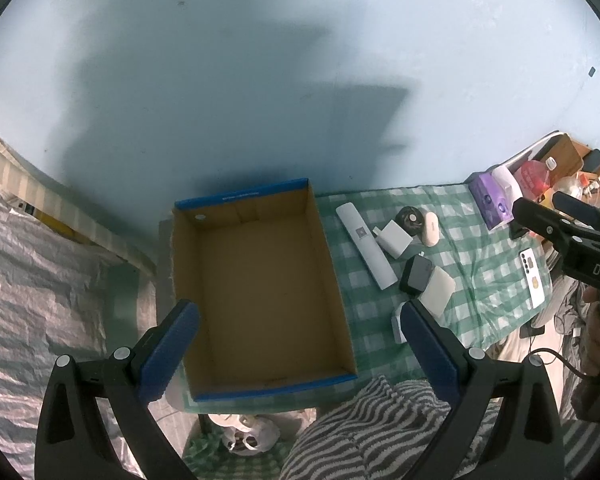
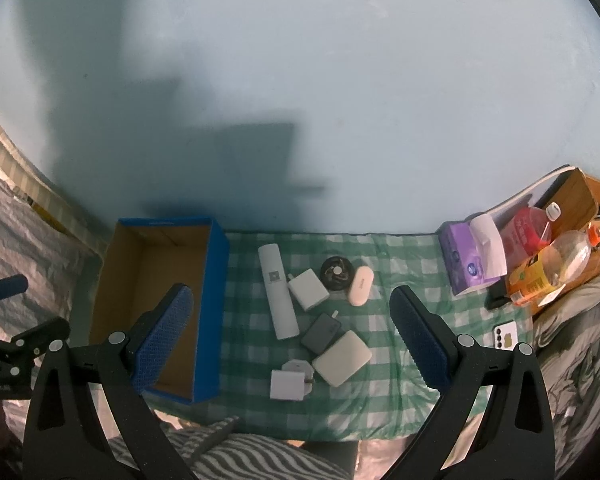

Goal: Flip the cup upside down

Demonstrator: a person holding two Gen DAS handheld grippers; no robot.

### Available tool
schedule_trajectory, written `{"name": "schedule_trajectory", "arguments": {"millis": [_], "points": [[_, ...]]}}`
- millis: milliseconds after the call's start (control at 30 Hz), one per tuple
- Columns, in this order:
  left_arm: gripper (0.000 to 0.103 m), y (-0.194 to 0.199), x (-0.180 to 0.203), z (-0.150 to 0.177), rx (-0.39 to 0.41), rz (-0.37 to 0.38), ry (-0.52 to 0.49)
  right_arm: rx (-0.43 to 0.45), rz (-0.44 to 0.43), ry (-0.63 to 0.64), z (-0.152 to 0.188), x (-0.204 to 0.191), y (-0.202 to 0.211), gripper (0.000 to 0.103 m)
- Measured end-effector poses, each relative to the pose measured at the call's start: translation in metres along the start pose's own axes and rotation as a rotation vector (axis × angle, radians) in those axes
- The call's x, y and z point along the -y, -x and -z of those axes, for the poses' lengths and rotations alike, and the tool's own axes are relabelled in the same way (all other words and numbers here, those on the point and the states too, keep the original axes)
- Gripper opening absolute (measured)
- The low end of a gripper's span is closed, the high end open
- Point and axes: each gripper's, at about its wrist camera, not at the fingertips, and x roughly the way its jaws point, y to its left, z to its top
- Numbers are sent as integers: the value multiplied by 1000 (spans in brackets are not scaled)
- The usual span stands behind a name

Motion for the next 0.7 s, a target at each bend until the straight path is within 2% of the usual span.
{"name": "schedule_trajectory", "arguments": {"millis": [700], "points": [[102, -1, 4, 2, -5, -1, -7, -5, 3, 5, 0, -2, -1, 99]]}}
